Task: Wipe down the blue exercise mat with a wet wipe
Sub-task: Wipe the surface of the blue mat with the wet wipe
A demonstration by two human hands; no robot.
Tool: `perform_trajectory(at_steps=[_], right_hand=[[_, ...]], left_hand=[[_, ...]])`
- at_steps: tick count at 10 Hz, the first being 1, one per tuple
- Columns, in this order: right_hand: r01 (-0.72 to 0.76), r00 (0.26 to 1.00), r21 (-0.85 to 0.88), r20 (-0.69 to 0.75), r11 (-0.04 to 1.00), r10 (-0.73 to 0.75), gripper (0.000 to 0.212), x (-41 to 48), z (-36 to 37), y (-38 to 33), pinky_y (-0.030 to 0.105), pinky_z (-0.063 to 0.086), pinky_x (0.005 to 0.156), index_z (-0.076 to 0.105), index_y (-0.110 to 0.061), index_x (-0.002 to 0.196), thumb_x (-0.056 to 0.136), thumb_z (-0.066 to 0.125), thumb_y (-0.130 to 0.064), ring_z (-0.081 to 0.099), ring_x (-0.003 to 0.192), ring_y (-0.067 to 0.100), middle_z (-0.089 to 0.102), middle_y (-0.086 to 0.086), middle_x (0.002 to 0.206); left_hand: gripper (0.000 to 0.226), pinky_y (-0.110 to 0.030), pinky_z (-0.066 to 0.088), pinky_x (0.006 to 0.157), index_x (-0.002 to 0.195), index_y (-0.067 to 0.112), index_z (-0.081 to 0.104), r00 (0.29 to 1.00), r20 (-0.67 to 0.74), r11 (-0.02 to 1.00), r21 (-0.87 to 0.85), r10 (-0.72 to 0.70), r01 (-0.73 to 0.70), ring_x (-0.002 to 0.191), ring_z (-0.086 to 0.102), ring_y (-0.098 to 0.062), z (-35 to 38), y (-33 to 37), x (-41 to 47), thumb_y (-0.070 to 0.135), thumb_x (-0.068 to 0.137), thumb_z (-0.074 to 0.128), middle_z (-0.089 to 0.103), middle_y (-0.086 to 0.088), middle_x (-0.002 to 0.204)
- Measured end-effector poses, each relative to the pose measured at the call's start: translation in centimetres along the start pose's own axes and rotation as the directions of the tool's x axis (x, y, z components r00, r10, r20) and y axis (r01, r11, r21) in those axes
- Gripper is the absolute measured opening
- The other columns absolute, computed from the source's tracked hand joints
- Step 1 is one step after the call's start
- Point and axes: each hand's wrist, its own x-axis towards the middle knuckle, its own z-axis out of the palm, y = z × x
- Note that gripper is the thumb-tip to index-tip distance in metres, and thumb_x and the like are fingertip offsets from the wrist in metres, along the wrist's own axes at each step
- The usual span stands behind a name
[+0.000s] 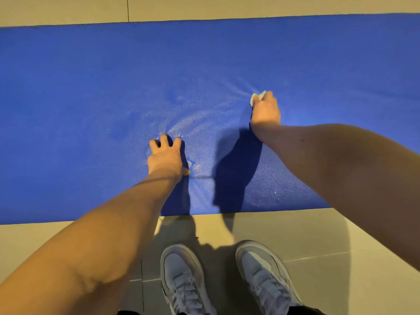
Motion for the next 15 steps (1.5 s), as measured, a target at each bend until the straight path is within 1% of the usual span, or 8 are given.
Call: perform_trajectory(at_steps=[2, 4, 5, 8, 9, 12, 14, 15], right_hand=[[0.050, 0.995, 0.092, 0.082, 0.995, -0.057, 0.020, -1.0, 1.0, -5.3, 0.030, 0.024, 0.083, 0.029, -0.016, 0.105, 0.097, 0.041, -0.003, 0.022, 0.097, 0.021, 0.022, 0.007, 0.109], [0.464, 0.850, 0.034, 0.265, 0.885, -0.456, 0.019, -3.6, 3.2, -11.3, 0.032, 0.028, 0.075, 0.047, -0.012, 0.101, 0.090, 0.046, 0.003, 0.044, 0.099, 0.030, 0.042, 0.012, 0.112], [0.368, 0.917, -0.045, 0.181, 0.929, -0.355, 0.009, -1.6, 2.1, -8.9, 0.036, 0.037, 0.078, 0.051, -0.014, 0.102, 0.094, 0.046, -0.015, 0.049, 0.099, 0.030, 0.050, 0.010, 0.110], [-0.078, 0.997, -0.173, -0.005, 0.982, 0.079, 0.042, 3.5, -1.0, -2.2, 0.035, 0.041, 0.095, 0.056, -0.006, 0.124, 0.088, 0.037, 0.006, 0.045, 0.120, 0.032, 0.043, 0.017, 0.130], [0.043, 0.999, 0.016, -0.034, 0.999, -0.042, 0.064, 2.1, 0.0, -5.8, 0.031, 0.034, 0.103, 0.058, -0.010, 0.119, 0.071, 0.019, 0.006, 0.046, 0.118, 0.026, 0.044, 0.011, 0.106], [0.277, 0.940, 0.165, 0.156, 0.946, -0.303, 0.026, -0.8, 1.4, -11.4, 0.034, 0.043, 0.075, 0.044, -0.011, 0.096, 0.083, 0.046, 0.012, 0.045, 0.097, 0.027, 0.041, 0.011, 0.112], [0.097, 0.976, 0.381, 0.143, 0.919, -0.162, 0.020, -2.2, 0.6, -6.6, 0.022, 0.049, 0.081, 0.068, -0.008, 0.109, 0.098, 0.051, -0.013, 0.056, 0.093, 0.005, 0.057, 0.007, 0.130], [-0.044, 0.972, 0.470, 0.226, 0.882, -0.072, 0.032, -4.4, -1.7, -3.5, 0.024, 0.044, 0.056, 0.072, -0.015, 0.097, 0.095, 0.042, -0.002, 0.056, 0.069, 0.016, 0.066, 0.009, 0.087]], left_hand=[[0.095, -0.038, 0.046, 0.061, 0.146, 0.030, 0.029, 1.000, -0.006, 1.000, 0.002, -0.005, 0.006, 0.138, 0.020, -0.037, 0.0, 0.1, 0.1, 0.051, 0.072, 0.086, 0.019, -0.006, 0.153], [0.095, -0.038, 0.047, 0.062, 0.147, 0.030, 0.029, 1.000, 0.004, 1.000, -0.001, -0.013, 0.013, 0.138, 0.020, -0.037, -0.1, 0.0, 0.1, 0.050, 0.073, 0.085, 0.017, -0.006, 0.155], [0.094, -0.038, 0.046, 0.061, 0.146, 0.029, 0.029, 1.000, 0.002, 1.000, -0.002, -0.003, 0.003, 0.138, 0.020, -0.037, -0.1, 0.0, 0.0, 0.050, 0.074, 0.085, 0.017, -0.007, 0.154], [0.096, -0.037, 0.046, 0.061, 0.147, 0.030, 0.027, 1.000, 0.003, 1.000, 0.000, -0.003, 0.003, 0.139, 0.019, -0.037, -0.1, 0.0, 0.2, 0.049, 0.074, 0.085, 0.016, -0.007, 0.155], [0.095, -0.037, 0.046, 0.061, 0.146, 0.030, 0.028, 1.000, 0.010, 1.000, 0.003, -0.010, 0.010, 0.138, 0.020, -0.037, -0.2, 0.1, 0.2, 0.049, 0.073, 0.086, 0.017, -0.006, 0.155], [0.094, -0.038, 0.049, 0.061, 0.144, 0.030, 0.031, 1.000, -0.004, 1.000, 0.008, -0.010, 0.010, 0.137, 0.021, -0.035, 0.0, 0.0, 0.1, 0.051, 0.071, 0.086, 0.018, -0.005, 0.154], [0.103, -0.044, 0.055, 0.074, 0.153, 0.030, 0.022, 0.999, 0.036, 1.000, -0.016, -0.005, 0.006, 0.143, 0.016, -0.035, -0.3, 0.0, -0.3, 0.048, 0.074, 0.086, 0.012, -0.004, 0.158], [0.103, -0.047, 0.054, 0.088, 0.159, 0.027, 0.015, 0.997, 0.078, 0.999, -0.036, -0.016, 0.018, 0.148, 0.015, -0.033, -1.1, 0.4, -1.4, 0.045, 0.081, 0.081, 0.008, -0.004, 0.163]])
